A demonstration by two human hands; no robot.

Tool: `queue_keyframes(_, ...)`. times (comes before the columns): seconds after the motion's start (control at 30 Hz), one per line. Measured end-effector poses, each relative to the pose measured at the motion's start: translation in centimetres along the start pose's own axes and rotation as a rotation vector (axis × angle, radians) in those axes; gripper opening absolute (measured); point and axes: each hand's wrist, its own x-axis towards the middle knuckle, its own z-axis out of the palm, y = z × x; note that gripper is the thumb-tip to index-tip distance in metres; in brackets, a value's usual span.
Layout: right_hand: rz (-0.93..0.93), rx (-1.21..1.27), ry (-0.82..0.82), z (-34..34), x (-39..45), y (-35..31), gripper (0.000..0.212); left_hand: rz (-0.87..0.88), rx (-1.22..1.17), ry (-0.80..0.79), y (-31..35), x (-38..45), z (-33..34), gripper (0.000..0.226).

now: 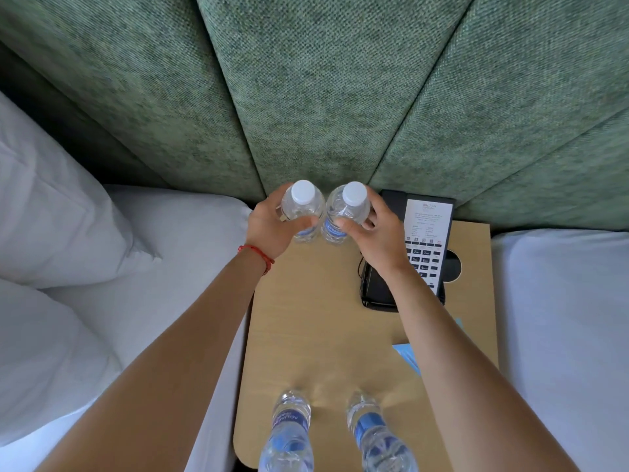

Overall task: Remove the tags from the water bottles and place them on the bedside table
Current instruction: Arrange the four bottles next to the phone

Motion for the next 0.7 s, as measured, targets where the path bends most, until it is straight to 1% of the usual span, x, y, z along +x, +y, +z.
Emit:
queue_keyframes(0.13,-0.015,-0.046,-0.016,-0.3,1.3,-0.2,0.068,0.017,0.039,-0.018,0.2,1.5,-0.2,0.063)
queue_keyframes(0.33,-0.012,-0.037,-0.036,-0.4,1.8,0.1,0.071,0.005,0.036,-0.009,-0.3,1.9,-0.1,0.066)
queue_keyframes(0.47,0.020,-0.055,-0.055,-0.5,1.6,0.3,0.079,-0.038,-0.005,-0.081,-0.2,1.5,-0.5,0.084)
queue_keyframes(0.53,0.068,-0.047,-0.036,-0.8,0.9,0.6,0.087,-0.104,-0.027,-0.059,-0.5,0.6,-0.5,0.089)
queue_keyframes(0.6,0.096,-0.046,-0.022,-1.1,-0.5,0.9,0.088,-0.137,-0.013,0.023,-0.6,-1.0,-0.5,0.079)
queue_keyframes(0.7,0.122,-0.002,-0.020,-1.8,-3.2,0.9,0.075,-0.111,0.025,0.080,-0.4,-4.2,-0.7,0.054)
